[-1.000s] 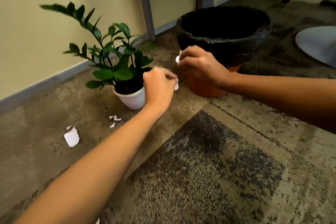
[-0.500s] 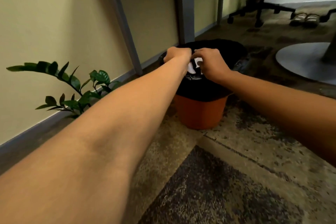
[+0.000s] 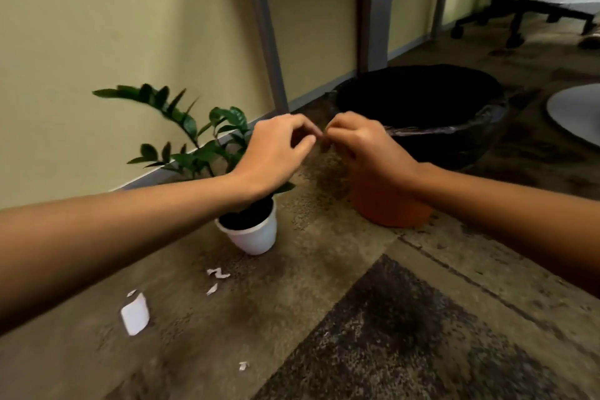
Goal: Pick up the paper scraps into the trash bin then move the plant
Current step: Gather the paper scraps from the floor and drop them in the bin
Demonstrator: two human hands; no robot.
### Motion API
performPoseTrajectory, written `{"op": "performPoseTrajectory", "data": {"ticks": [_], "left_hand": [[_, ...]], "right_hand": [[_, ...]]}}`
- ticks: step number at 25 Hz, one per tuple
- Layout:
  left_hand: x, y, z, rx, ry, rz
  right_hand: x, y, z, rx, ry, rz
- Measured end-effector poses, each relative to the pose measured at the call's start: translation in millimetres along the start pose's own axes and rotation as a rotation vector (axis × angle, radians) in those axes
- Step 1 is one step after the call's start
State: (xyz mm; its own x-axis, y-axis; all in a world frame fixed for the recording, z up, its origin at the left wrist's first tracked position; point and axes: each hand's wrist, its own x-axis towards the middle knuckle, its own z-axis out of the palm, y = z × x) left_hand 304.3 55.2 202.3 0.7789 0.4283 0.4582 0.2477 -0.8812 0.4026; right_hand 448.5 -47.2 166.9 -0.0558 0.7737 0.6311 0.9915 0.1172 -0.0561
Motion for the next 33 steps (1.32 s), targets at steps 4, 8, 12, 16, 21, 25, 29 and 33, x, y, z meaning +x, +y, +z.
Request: {"op": "performPoseTrajectory", "data": {"ticks": [4, 8, 12, 16, 21, 25, 29, 33], "left_hand": [[-100, -54, -52, 0.12, -0.166, -0.068], [-215, -99, -56, 0.064, -0.184, -0.333], [-303, -128, -47, 0.002, -0.145, -0.602], [-392, -146, -53, 0.092, -0.303, -0.798], [-479, -146, -57, 0.158, -0.57, -0.988], [-514, -138, -70, 0.071, -0.551, -0.955], [-536, -123, -61, 0.032, -0.551, -0.89], [-529, -128, -50, -0.054, -0.449, -0.935]], "right_hand": [[0, -65, 33, 0.093, -0.215, -0.232], [-8, -121, 65, 0.127, -0.484, -0.507], [-29, -160, 99, 0.242, -0.635, -0.596], [-62, -200, 140, 0.305, -0.797, -0.55], [-98, -271, 183, 0.433, -0.862, -0.384], [-128, -328, 202, 0.48, -0.959, -0.361], [-149, -357, 207, 0.428, -1.023, -0.361], [-158, -347, 206, 0.564, -0.879, -0.31]]}}
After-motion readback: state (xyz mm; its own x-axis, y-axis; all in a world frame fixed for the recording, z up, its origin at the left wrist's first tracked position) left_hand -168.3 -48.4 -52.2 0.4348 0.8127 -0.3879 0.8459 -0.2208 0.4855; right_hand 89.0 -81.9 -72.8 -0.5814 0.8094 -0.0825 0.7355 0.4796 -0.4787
